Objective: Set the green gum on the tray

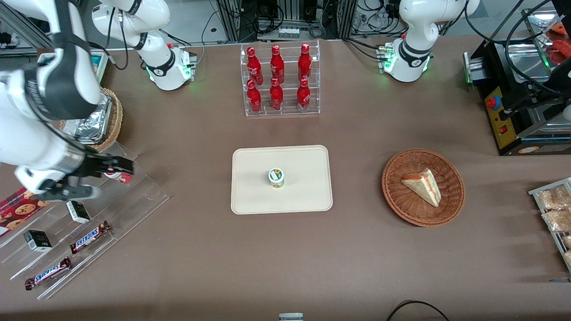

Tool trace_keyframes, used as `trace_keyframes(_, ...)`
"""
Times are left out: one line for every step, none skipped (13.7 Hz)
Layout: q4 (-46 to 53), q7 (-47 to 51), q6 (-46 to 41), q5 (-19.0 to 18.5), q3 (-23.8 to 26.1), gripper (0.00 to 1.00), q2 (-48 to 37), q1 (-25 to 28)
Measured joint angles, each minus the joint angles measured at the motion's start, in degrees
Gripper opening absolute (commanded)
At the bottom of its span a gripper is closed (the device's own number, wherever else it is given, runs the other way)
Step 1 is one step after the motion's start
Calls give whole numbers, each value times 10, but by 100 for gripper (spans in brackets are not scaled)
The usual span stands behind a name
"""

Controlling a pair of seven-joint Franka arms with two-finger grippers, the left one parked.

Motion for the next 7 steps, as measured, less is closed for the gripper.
trace_keyframes(-8, -11, 0, 0, 0, 100, -12, -11)
trace_keyframes(-15, -26, -1, 0, 0, 100, -22, -20)
trace_keyframes(-20, -40, -4, 0, 0, 100, -31, -25)
trace_keyframes(-22, -47, -14, 0, 0, 100, -39, -28)
trace_keyframes(-24, -48, -27, 0, 1, 100, -47, -32)
trace_keyframes(-25, -50, -38, 0, 1, 100, -55, -37)
trace_keyframes(-26, -51, -49, -2, 1, 100, -62, -44)
